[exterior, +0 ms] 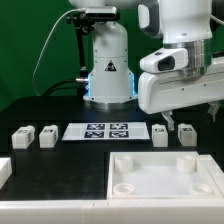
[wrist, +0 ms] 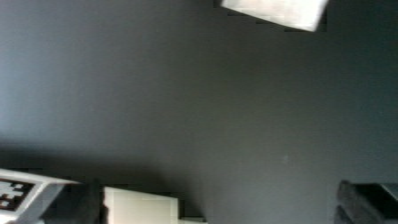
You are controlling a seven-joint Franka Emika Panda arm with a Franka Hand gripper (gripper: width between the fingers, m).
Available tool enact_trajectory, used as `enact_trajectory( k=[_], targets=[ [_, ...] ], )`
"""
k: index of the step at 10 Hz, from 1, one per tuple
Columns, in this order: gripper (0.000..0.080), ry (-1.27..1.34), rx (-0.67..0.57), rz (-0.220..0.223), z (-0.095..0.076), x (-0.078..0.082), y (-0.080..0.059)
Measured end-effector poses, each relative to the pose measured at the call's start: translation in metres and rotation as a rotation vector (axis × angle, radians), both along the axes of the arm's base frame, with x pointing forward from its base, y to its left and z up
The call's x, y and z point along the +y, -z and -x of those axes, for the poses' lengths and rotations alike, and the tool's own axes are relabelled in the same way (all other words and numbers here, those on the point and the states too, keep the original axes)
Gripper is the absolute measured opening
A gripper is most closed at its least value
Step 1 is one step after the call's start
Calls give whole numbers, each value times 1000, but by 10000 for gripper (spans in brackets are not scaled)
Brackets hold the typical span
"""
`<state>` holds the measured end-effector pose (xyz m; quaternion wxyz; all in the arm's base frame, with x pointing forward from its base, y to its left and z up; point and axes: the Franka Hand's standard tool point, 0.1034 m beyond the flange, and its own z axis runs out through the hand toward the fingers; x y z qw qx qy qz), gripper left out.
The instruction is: Assemble one leg
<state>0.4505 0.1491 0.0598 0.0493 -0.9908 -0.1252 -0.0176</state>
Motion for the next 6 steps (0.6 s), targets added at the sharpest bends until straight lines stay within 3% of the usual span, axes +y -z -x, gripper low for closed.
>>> enact_trajectory(
  k=[3,6],
  targets=[
    [648,102,232,55,24,12,10],
    [648,78,425,77,24,10,23]
  ],
)
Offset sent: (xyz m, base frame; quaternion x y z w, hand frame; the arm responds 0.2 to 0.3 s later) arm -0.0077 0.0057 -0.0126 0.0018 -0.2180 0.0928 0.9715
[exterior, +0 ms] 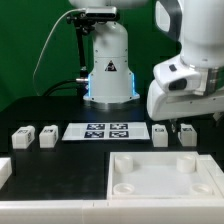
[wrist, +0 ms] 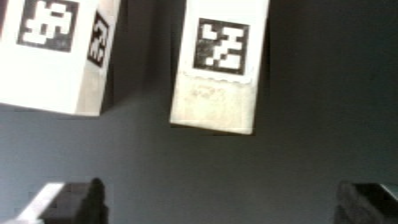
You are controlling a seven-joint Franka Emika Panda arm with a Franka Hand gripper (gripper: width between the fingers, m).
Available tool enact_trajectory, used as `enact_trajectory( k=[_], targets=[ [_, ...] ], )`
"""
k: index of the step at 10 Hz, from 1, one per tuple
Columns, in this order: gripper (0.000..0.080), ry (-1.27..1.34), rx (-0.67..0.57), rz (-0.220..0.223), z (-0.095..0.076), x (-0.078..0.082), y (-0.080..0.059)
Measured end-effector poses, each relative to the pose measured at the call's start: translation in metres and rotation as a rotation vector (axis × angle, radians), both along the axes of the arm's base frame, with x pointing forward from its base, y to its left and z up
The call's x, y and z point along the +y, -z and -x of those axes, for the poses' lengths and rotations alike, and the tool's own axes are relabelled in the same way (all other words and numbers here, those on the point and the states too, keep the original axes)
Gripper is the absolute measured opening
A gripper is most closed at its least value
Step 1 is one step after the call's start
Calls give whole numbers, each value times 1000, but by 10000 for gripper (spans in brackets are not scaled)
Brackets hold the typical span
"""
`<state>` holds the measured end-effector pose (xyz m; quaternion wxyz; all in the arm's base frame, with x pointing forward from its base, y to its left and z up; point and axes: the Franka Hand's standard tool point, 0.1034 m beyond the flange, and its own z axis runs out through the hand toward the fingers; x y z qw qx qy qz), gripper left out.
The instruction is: Assemble one leg
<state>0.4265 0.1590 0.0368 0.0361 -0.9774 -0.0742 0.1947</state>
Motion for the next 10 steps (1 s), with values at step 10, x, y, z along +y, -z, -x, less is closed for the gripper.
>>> enact_trajectory(
  k=[10],
  targets=[
    [648,46,463,143,43,15,27]
  ],
)
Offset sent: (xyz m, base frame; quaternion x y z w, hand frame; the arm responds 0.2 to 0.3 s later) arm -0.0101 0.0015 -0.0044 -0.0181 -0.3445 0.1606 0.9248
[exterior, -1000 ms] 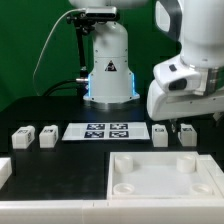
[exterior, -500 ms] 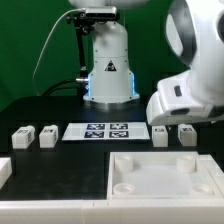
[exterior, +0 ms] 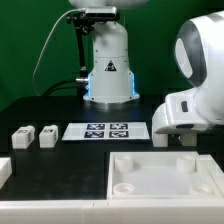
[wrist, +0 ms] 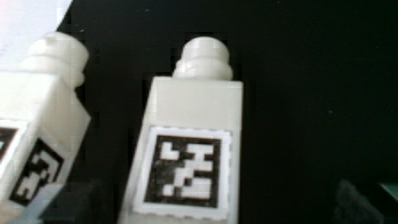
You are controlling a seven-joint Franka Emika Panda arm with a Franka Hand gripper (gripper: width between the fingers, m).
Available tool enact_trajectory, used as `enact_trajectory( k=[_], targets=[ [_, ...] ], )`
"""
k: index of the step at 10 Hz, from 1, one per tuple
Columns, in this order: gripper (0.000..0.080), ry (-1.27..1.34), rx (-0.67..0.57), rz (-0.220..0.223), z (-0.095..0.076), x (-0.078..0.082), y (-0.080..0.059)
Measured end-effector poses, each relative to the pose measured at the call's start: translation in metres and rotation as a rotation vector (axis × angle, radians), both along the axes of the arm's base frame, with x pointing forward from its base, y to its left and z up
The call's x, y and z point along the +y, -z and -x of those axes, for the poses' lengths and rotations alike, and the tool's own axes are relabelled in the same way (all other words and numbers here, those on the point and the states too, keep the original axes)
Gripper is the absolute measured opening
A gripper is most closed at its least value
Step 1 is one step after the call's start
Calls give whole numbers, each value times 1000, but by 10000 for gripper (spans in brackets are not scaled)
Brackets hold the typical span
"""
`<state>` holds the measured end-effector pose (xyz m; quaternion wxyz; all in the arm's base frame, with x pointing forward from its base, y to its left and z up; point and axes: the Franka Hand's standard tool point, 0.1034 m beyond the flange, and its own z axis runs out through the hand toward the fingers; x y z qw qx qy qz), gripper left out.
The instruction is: Assemble one leg
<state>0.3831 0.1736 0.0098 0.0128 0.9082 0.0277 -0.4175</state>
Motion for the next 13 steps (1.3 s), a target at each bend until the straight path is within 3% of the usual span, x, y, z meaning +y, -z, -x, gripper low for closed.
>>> enact_trajectory(
  k=[2,5,11,13],
  targets=[
    [648,1,-1,0,-1,0,0],
    [290,1,-1,0,-1,0,0],
    [290,-12,6,-13,-3,-2,-3],
    [291,-36,-12,-65,-44,-16,-47]
  ],
)
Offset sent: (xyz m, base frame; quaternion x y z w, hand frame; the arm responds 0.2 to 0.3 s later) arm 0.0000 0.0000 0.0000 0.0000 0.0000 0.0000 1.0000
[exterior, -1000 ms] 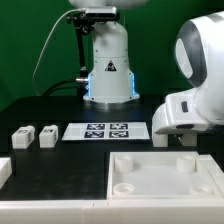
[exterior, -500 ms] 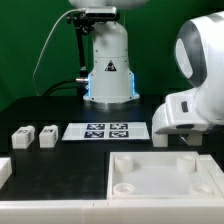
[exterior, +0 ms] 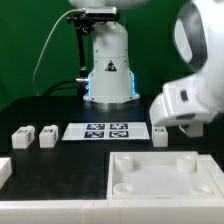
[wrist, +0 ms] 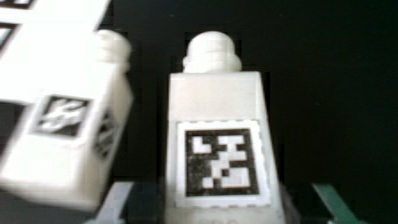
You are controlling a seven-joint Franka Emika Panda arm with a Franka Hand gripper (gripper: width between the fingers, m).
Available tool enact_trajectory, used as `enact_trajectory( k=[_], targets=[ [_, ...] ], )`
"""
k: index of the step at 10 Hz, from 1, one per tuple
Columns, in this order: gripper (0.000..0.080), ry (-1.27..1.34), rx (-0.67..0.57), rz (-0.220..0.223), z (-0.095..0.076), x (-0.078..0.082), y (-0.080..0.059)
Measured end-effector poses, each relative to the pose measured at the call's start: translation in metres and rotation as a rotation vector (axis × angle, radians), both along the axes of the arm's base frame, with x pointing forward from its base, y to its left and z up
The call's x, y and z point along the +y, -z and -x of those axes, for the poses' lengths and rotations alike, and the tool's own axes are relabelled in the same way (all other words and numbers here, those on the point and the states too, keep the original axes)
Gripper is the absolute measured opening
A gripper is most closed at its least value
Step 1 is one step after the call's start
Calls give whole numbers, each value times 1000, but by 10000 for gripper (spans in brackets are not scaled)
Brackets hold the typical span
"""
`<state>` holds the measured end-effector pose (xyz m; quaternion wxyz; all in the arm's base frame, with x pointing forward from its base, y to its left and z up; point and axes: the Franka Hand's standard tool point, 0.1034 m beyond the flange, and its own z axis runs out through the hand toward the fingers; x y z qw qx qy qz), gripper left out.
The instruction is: Assemble one leg
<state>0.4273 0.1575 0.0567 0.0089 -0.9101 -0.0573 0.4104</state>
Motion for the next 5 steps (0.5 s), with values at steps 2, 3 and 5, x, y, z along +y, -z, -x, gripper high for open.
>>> enact_trajectory(
  k=[2,3,5],
  targets=[
    [291,-5,-37,-24,-22,-16,-41],
    [291,-9,-144,-26,-45,-17,-61],
    [291,8,-397,-47,-50,-15,-57]
  ],
)
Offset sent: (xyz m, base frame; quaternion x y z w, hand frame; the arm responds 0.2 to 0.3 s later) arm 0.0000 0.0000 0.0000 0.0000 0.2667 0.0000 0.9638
